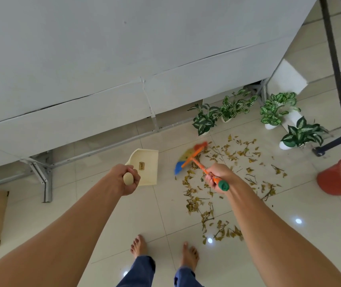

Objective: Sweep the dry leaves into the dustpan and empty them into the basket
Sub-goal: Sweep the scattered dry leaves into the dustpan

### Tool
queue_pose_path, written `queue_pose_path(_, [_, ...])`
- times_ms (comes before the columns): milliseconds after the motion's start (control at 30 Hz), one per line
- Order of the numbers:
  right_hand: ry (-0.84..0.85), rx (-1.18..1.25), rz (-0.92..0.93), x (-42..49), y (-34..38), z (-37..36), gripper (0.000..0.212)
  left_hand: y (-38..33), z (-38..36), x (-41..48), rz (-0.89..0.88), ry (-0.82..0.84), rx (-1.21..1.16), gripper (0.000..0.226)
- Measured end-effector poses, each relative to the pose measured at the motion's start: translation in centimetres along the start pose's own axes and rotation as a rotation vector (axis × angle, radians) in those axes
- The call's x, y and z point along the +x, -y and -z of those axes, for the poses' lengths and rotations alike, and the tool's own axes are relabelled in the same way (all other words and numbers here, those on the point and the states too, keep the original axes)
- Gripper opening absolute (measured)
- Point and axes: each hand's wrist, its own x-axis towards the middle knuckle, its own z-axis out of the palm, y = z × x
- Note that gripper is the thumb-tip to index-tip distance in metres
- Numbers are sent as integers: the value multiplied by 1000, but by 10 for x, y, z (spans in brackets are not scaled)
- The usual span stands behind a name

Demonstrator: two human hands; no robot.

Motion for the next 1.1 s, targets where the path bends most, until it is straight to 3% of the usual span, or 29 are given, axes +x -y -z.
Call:
queue_pose_path(300, [26, 40, -3, -3, 8, 7, 9, -1, -6, 2, -7, -3, 15, 9])
queue_pose_path(500, [-42, 51, -34, -10, 9, 8, 23, -3, -3, 0, 2, -9, 1, 11])
queue_pose_path(700, [-70, -110, -6, -64, 7, 17, 19, 2, -5, -2, -46, -47, 20, 19])
queue_pose_path(867, [-15, -268, 5, -73, 6, 4, 9, 10, -4, -12, -44, -36, 40, 11])
queue_pose_path(1100, [17, -395, 23, -50, -15, -21, 21, 22, 14, -23, -64, -39, 36, 8])
